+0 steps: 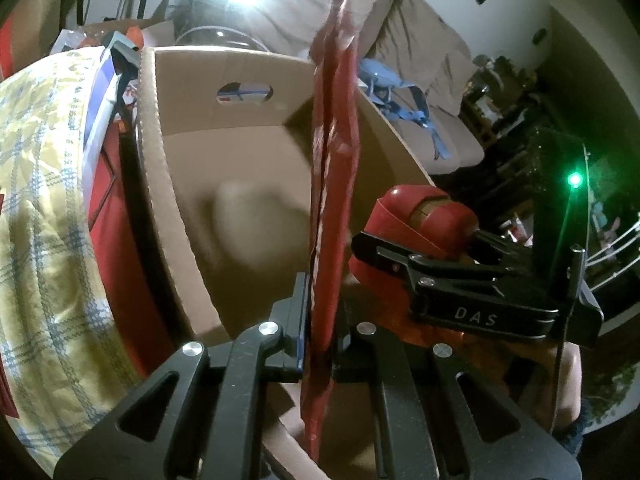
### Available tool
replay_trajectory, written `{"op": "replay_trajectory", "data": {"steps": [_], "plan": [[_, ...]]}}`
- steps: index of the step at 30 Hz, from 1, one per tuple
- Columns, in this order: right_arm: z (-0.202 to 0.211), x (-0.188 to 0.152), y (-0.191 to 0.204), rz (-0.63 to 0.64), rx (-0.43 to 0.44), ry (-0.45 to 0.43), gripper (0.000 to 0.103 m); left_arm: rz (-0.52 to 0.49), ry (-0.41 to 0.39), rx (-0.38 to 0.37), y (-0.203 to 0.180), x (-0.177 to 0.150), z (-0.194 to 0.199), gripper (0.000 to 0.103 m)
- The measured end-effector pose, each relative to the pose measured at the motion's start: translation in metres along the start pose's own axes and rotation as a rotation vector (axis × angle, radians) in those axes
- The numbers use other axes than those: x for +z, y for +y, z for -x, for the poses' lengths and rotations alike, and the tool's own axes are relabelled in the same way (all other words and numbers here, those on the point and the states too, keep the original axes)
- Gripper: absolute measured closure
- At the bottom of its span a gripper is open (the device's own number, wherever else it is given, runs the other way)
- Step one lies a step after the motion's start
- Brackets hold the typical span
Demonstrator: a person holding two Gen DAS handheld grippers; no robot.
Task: Organize objects
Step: 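Lower the red tin into the box with the right gripper while the left gripper releases the tea packet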
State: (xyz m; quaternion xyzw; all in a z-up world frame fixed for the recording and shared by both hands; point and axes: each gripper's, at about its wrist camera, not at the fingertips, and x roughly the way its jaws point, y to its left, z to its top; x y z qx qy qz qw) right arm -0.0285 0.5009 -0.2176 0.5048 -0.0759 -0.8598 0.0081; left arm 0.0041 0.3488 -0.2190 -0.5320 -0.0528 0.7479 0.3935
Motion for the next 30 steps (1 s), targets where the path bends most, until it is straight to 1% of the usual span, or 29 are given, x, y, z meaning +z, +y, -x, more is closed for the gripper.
{"op": "replay_trajectory", "data": {"steps": [11, 16, 17, 19, 23, 26, 30], "plan": [[0.000, 0.001, -0.001, -0.006, 0.000, -0.005, 0.020, -0.011, 0.005, 0.000, -0.002, -0.003, 0.003, 0.096], [-0.001, -0.001, 0.001, 0.000, -0.010, -0.002, 0.020, 0.002, -0.017, 0.011, 0.005, 0.003, 0.013, 0.096], [-0.002, 0.000, 0.002, 0.002, -0.012, 0.000, 0.020, 0.006, -0.027, 0.019, 0.006, 0.003, 0.014, 0.092], [-0.004, 0.000, 0.004, 0.011, -0.021, 0.003, 0.020, 0.013, -0.038, 0.036, 0.008, 0.003, 0.014, 0.090], [-0.007, -0.001, 0.008, 0.027, -0.037, 0.012, 0.020, 0.005, -0.039, 0.038, 0.006, 0.003, 0.015, 0.090], [-0.008, 0.000, 0.010, 0.035, -0.045, 0.014, 0.020, 0.007, -0.059, 0.050, 0.007, 0.004, 0.021, 0.090], [-0.014, -0.001, 0.014, 0.055, -0.071, 0.042, 0.020, 0.014, -0.083, 0.067, 0.011, 0.007, 0.027, 0.090]]}}
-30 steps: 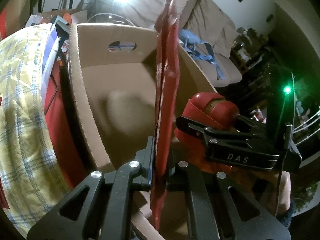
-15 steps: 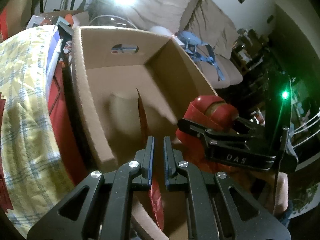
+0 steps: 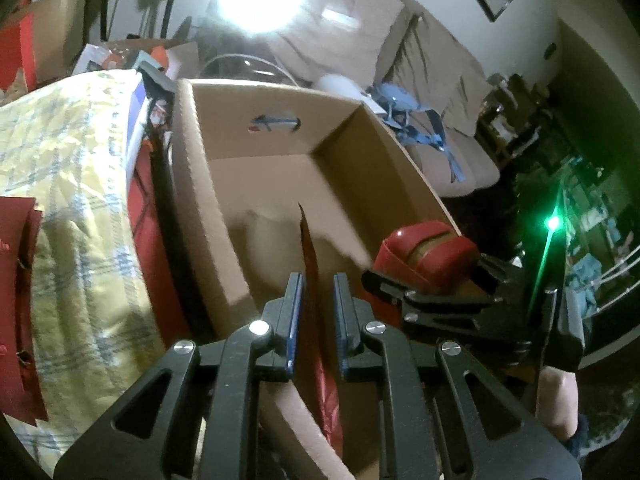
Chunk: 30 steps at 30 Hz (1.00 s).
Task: Organize objects
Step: 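Lower the red tin into the box with the right gripper while the left gripper releases the tea packet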
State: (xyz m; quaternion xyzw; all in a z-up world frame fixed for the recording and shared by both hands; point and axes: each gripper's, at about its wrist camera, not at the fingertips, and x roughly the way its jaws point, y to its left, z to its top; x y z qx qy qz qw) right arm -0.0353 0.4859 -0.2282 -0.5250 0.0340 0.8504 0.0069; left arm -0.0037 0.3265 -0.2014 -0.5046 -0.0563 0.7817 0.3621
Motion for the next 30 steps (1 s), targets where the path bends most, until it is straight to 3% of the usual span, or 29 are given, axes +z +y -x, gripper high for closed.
{"op": "replay_trajectory", "data": {"steps": [16, 30], "plan": [[-0.021, -0.008, 0.005, 0.039, 0.003, 0.125, 0.020, -0.003, 0.008, -0.001, -0.001, 0.002, -0.001, 0.090], [-0.028, -0.008, 0.003, 0.048, 0.007, 0.161, 0.020, -0.003, 0.014, -0.009, 0.000, 0.003, -0.002, 0.090]]}}
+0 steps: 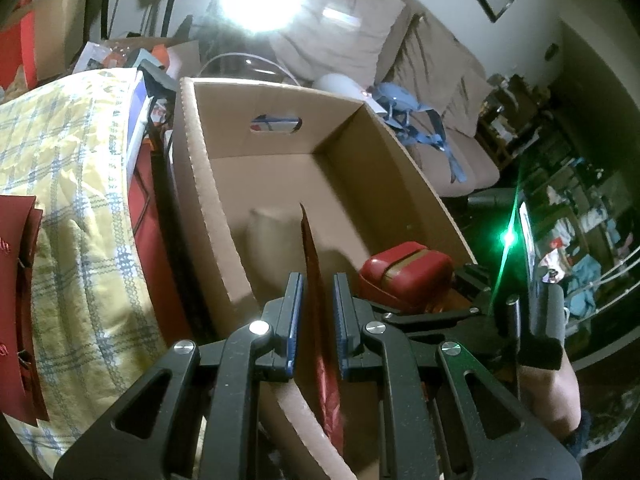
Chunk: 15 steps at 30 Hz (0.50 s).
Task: Organize objects
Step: 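Lower the red tin into the box with the right gripper while the left gripper releases the tea packet, then open the right gripper to release the red tin inside the box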
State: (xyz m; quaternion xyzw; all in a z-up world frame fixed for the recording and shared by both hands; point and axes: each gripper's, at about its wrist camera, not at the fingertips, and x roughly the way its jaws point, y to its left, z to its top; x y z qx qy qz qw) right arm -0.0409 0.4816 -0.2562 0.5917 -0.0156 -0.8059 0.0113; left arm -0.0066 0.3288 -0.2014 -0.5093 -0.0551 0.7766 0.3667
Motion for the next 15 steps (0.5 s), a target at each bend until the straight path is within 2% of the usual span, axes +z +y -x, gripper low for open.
{"op": "replay_trajectory", "data": {"steps": [8, 15], "plan": [[0.000, -0.002, 0.001, -0.002, 0.006, 0.008, 0.020, 0.011, -0.003, -0.007, 0.006, 0.003, 0.001, 0.090], [0.009, -0.001, -0.002, -0.015, 0.031, -0.027, 0.019, 0.032, -0.021, -0.006, 0.012, 0.004, 0.003, 0.090]]}}
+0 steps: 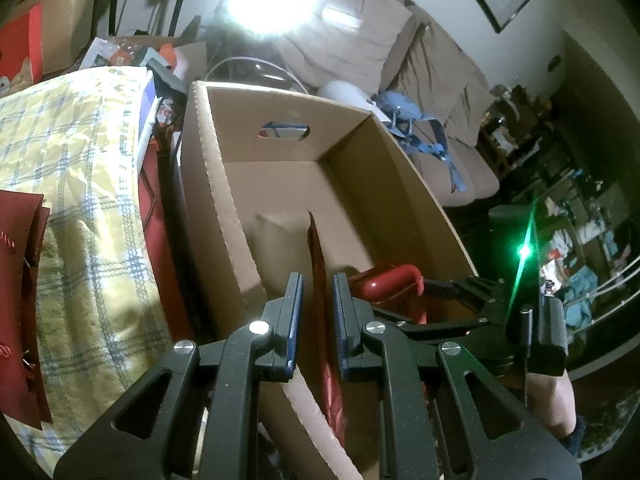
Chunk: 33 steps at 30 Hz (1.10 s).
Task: Organize objects
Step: 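Open the right gripper to release the red tin inside the box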
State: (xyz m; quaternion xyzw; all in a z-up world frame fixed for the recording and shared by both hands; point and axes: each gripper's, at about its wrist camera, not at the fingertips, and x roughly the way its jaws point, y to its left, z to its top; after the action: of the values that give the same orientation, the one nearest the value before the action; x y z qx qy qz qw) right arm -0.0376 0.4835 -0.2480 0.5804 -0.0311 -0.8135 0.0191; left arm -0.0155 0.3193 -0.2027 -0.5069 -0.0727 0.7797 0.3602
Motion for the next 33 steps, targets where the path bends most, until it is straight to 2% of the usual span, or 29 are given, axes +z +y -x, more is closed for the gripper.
{"op": "replay_trajectory", "data": {"steps": [18, 33], "plan": [[0.075, 0.001, -0.011, -0.068, 0.011, -0.195, 0.017, -0.015, -0.018, -0.003, -0.004, 0.000, 0.006, 0.091], [0.088, 0.002, -0.008, -0.073, 0.014, -0.238, 0.017, -0.015, -0.026, 0.002, -0.001, 0.002, 0.011, 0.089]]}}
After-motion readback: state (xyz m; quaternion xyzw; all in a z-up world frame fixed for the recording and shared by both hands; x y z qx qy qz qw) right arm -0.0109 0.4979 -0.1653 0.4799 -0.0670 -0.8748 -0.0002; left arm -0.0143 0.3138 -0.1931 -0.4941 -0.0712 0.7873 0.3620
